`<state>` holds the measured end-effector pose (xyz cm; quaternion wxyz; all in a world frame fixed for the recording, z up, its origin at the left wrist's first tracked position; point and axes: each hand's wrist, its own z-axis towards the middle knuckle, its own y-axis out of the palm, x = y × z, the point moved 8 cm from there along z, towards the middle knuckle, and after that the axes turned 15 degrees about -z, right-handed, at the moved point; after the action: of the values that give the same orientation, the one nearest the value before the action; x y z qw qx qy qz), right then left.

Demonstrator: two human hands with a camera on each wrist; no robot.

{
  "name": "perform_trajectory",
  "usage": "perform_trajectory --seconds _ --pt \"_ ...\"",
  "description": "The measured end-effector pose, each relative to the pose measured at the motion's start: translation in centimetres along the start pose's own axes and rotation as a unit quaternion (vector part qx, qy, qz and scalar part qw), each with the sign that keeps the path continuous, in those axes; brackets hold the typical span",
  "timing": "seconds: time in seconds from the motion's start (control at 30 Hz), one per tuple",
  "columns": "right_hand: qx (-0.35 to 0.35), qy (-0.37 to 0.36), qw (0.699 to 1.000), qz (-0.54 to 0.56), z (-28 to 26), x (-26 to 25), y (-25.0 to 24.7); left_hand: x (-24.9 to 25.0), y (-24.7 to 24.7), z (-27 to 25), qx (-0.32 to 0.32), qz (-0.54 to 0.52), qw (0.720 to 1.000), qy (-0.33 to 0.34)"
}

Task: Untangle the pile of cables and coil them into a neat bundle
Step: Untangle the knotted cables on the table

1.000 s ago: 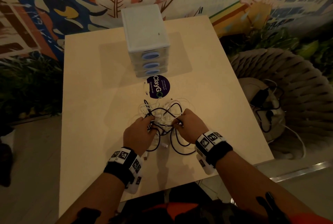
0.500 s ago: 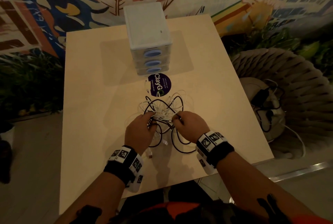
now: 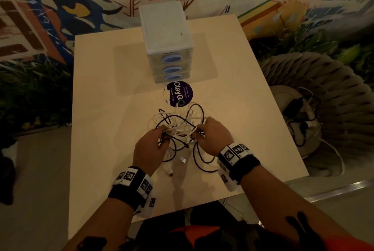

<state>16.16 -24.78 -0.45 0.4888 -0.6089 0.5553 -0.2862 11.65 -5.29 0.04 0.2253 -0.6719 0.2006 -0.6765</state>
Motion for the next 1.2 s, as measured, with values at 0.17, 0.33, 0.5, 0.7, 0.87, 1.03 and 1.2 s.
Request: perform_trajectory --seconds 0.17,0.33,0.5,0.7,0.87,1.03,1.2 --pt "0.041 -0.014 0.999 -0.014 -0.1 0.4 -0.6 -0.1 0.0 0.2 -0.007 0.016 1.000 -0.002" --pt "0.034 -0.012 0.999 -0.039 -0.3 1.2 -0.6 -1.1 -0.1 -0.1 0.003 0.021 0.999 -0.025" --pt "0.028 0.014 0.999 -0.008 -0.8 2.4 0.4 -1.7 0.1 -1.0 -0.025 0.044 0.999 -0.004" --pt "0.078 -0.040 0.994 0.063 -1.3 1.0 0.2 -2.3 0.0 -1.0 -0.052 0.076 0.995 -0.035" --pt "0.027 -0.072 0.977 0.197 -1.0 0.1 -0.5 -1.6 0.7 0.1 -0.060 0.124 0.987 -0.088" --pt "0.041 -0.039 0.967 0.248 -0.9 1.8 -1.2 -2.3 -0.6 1.3 -0.018 0.122 0.987 -0.102" --pt "0.013 -0.030 0.966 0.256 -0.6 2.4 -0.7 -2.3 -0.9 2.2 -0.044 0.092 0.985 -0.141"
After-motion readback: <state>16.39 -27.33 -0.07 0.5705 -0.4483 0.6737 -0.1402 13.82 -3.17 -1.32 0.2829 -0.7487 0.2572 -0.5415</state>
